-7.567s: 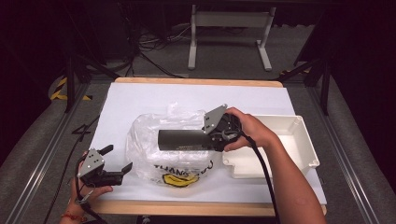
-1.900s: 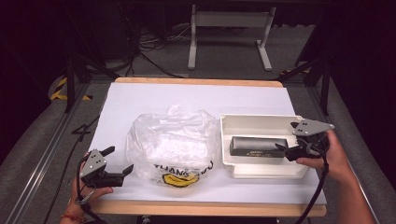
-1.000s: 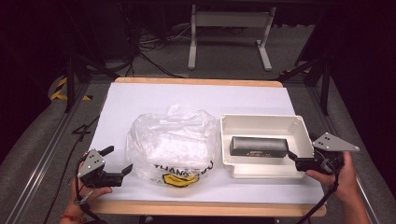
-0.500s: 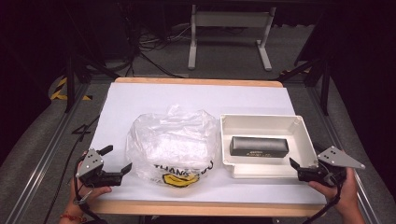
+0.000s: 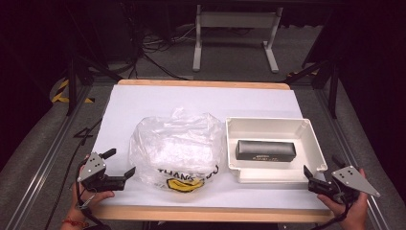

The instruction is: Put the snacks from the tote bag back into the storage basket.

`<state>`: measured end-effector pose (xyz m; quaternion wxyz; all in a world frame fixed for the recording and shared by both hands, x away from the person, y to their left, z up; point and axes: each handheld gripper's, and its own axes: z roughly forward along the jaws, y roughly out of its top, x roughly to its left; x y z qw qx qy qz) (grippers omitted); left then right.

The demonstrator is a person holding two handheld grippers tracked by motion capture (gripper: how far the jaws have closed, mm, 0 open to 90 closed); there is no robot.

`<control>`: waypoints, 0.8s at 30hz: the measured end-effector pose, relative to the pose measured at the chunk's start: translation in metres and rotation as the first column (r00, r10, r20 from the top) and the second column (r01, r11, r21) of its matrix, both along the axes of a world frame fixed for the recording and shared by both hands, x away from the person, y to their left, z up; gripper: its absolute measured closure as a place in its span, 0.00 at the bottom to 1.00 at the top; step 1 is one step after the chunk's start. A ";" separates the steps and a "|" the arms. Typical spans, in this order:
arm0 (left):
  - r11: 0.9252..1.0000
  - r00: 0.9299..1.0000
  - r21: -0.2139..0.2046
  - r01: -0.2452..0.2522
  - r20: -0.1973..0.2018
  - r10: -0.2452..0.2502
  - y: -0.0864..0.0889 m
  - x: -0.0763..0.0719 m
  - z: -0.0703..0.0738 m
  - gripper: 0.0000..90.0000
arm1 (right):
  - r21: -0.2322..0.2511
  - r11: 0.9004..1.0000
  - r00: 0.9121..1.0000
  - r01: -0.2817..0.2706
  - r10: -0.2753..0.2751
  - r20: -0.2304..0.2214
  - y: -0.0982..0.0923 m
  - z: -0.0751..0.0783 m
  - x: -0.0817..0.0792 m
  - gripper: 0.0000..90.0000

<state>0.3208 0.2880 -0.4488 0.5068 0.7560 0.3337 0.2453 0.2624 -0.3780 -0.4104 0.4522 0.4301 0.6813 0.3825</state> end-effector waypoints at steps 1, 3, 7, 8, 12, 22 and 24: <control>1.000 1.000 0.000 -0.001 -0.005 0.001 0.001 0.000 0.000 0.05 | 0.006 1.000 1.000 -0.006 0.006 -0.004 -0.001 -0.002 -0.001 0.07; 1.000 1.000 -0.004 -0.004 -0.005 0.004 0.000 0.000 0.000 0.05 | 0.013 1.000 1.000 0.001 -0.001 0.000 -0.002 -0.006 -0.003 0.07; 1.000 1.000 -0.004 -0.003 -0.004 0.003 -0.001 0.001 0.000 0.05 | 0.015 1.000 1.000 0.007 -0.007 0.004 -0.004 -0.011 -0.003 0.06; 1.000 1.000 -0.004 -0.003 -0.004 0.003 -0.001 0.001 0.000 0.05 | 0.015 1.000 1.000 0.007 -0.007 0.004 -0.004 -0.011 -0.003 0.06; 1.000 1.000 -0.005 -0.007 -0.004 0.006 0.001 0.001 0.000 0.05 | 0.043 0.999 1.000 0.009 -0.009 -0.006 -0.006 -0.015 -0.002 0.05; 1.000 1.000 -0.003 -0.014 -0.005 0.014 0.000 0.001 -0.001 0.05 | 0.118 0.993 0.998 0.021 -0.014 -0.064 -0.019 -0.027 0.005 0.04; 1.000 1.000 -0.001 -0.007 -0.006 0.007 -0.001 0.001 -0.001 0.05 | 0.124 0.992 0.998 0.016 -0.008 -0.062 -0.021 -0.028 0.005 0.04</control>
